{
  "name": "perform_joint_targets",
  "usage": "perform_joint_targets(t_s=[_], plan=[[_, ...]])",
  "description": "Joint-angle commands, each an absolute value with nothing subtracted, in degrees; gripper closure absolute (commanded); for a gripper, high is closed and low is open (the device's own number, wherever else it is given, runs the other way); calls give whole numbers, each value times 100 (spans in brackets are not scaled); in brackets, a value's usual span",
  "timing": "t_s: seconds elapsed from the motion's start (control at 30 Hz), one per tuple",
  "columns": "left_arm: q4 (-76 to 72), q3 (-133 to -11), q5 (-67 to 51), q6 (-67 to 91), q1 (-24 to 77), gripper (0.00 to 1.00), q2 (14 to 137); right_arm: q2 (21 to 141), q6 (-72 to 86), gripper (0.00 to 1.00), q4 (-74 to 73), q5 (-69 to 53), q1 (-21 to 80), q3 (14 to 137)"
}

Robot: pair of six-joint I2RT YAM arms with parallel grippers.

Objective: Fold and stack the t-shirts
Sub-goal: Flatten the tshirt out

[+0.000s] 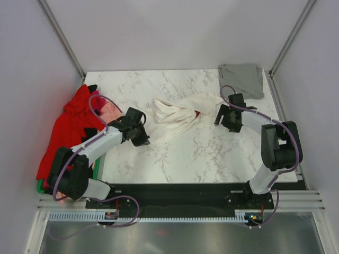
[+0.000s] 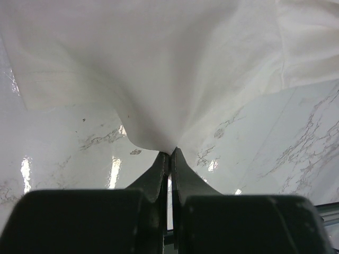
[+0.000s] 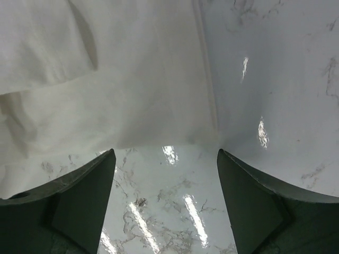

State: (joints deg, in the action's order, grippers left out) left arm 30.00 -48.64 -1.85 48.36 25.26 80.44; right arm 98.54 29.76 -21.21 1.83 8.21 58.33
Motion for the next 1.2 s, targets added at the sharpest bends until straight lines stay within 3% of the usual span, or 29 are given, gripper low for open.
perform_joint_targets(t_s=[0.0, 0.23, 0.33, 0.53, 0.57, 0.63, 0.93, 1.17], plan=[[2953, -4843, -158, 4738, 2540, 98, 7919, 10098, 3015, 15, -1758, 185, 625, 5915], [2962, -4948, -97, 4693, 2540, 98, 8042, 10213, 2962, 23, -1565, 97, 501, 5880], [2962, -5001, -79, 4685, 2540, 98, 8129, 10274, 3040, 40, -1486, -156, 492, 5801], [2962, -5063, -35, 4649, 2540, 98, 8191, 9967, 3278, 59, -1240, -457, 501, 5265], [2962, -5089, -26, 4632, 2531, 98, 8183, 9941, 3270, 77, -1222, -440, 501, 5221], [3006, -5133, -18, 4562, 2514, 98, 8148, 9835, 3226, 100, -1239, -378, 492, 5177], [4059, -6625, 799, 4219, 2479, 98, 6927, 8545, 3190, 100, -2519, -527, 422, 6634], [4815, -9249, 1300, 4034, 2470, 98, 6460, 7296, 3322, 100, -4173, -141, 238, 8962]])
